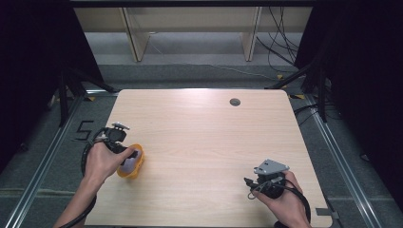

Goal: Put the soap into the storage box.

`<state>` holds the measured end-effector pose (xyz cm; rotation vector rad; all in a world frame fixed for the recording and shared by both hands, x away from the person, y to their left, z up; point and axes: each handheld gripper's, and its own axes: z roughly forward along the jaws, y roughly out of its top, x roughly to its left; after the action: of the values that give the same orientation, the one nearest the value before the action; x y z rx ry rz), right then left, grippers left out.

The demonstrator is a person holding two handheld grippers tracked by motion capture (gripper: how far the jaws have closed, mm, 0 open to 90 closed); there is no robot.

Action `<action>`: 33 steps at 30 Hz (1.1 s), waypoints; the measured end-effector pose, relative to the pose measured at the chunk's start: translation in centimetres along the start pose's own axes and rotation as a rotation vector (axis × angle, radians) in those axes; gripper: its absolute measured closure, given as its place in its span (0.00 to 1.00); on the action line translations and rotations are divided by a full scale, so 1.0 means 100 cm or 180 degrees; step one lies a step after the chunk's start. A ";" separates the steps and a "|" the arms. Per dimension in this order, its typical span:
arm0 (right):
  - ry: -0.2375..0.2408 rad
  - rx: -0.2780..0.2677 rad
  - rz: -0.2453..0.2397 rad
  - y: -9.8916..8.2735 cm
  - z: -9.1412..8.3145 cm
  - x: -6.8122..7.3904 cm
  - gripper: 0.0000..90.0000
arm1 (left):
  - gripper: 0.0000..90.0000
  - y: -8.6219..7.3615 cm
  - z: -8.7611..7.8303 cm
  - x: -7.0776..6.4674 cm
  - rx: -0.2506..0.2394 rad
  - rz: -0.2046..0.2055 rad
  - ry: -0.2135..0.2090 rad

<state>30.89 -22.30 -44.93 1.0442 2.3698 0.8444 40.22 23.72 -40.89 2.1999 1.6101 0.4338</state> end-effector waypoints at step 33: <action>0.0014 -0.0002 -0.0017 0.000 0.000 -0.001 0.54 | 0.38 -0.105 0.007 -0.038 -0.1265 0.0780 -0.0292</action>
<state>30.91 -22.35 -44.94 1.0365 2.3747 0.8465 30.59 22.87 -46.56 2.0759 1.0972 0.6492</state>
